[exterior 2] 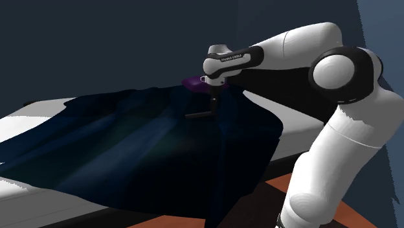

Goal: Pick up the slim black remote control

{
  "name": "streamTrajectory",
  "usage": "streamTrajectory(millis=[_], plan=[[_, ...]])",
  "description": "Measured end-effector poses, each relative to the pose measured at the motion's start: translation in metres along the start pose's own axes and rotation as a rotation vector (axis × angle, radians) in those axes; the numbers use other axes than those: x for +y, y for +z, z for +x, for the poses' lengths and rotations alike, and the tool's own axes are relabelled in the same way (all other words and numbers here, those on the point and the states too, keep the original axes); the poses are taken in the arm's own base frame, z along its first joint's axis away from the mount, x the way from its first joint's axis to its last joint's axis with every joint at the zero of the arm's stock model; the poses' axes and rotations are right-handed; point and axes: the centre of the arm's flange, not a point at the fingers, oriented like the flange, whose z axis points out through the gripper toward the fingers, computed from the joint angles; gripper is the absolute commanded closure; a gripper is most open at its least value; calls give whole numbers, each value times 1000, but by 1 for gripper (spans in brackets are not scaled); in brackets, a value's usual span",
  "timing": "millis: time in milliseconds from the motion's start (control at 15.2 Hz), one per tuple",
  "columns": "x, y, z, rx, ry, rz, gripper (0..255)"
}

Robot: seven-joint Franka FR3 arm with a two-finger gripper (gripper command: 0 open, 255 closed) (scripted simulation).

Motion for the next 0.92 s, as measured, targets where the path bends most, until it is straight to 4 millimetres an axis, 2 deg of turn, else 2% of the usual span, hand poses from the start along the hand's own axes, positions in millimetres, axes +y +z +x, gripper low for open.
streamTrajectory(millis=[462,594,726,924], plan=[[58,4,65,6,-275,-33,0],[69,7,87,8,-354,-41,0],[73,15,97,9,-387,-45,0],[74,28,99,9,-397,-46,0]])
